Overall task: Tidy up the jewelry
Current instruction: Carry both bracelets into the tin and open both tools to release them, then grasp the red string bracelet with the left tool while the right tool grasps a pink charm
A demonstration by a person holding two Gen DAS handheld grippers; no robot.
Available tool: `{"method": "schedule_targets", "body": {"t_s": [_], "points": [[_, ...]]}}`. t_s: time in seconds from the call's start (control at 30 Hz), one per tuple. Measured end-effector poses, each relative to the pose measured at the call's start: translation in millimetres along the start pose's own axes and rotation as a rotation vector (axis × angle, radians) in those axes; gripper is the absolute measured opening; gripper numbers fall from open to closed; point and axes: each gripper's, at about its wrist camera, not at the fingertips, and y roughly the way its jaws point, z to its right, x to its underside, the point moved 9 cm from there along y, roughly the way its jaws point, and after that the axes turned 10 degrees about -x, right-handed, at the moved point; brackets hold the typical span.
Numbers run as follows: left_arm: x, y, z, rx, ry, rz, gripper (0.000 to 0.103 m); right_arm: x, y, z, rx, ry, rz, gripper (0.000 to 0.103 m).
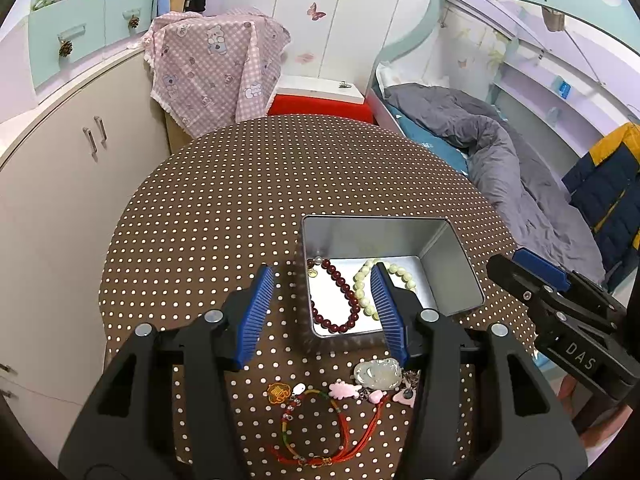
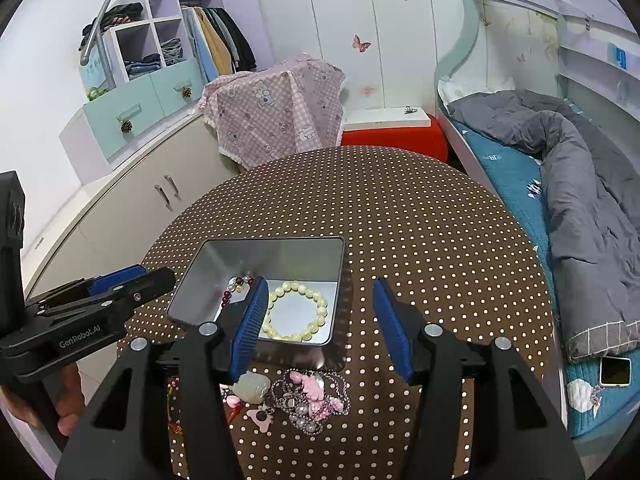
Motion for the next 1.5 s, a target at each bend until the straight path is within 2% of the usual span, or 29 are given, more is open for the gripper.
{"method": "schedule_targets", "body": {"t_s": [0.43, 1.1, 1.3, 1.33, 1.37, 1.43, 1.5], "points": [[23, -7, -17, -0.032, -0.006, -0.038, 0.054, 20, -2, -18, -0.032, -0.026, -0.033, 0.054], [93, 15, -31, -0.051, 0.020, -0.209, 0.057, 66, 23, -38, -0.101, -0.039, -0.182, 0.054], [106, 21, -26, -0.070, 0.077, -0.216, 0.057, 77, 25, -42, -0.110, -0.039, -0.205, 0.054], [107, 20, -25, -0.081, 0.088, -0.209, 0.054, 79, 25, -42, -0.111, -0.037, -0.209, 0.054], [107, 20, -26, -0.107, 0.101, -0.200, 0.044, 80, 26, -42, -0.114, -0.036, -0.213, 0.054], [111, 18, -24, -0.149, 0.124, -0.179, 0.031, 83, 27, -44, -0.113, -0.036, -0.221, 0.054], [113, 16, -22, -0.145, 0.137, -0.168, 0.020, 86, 28, -46, -0.119, -0.040, -0.228, 0.054]]}}
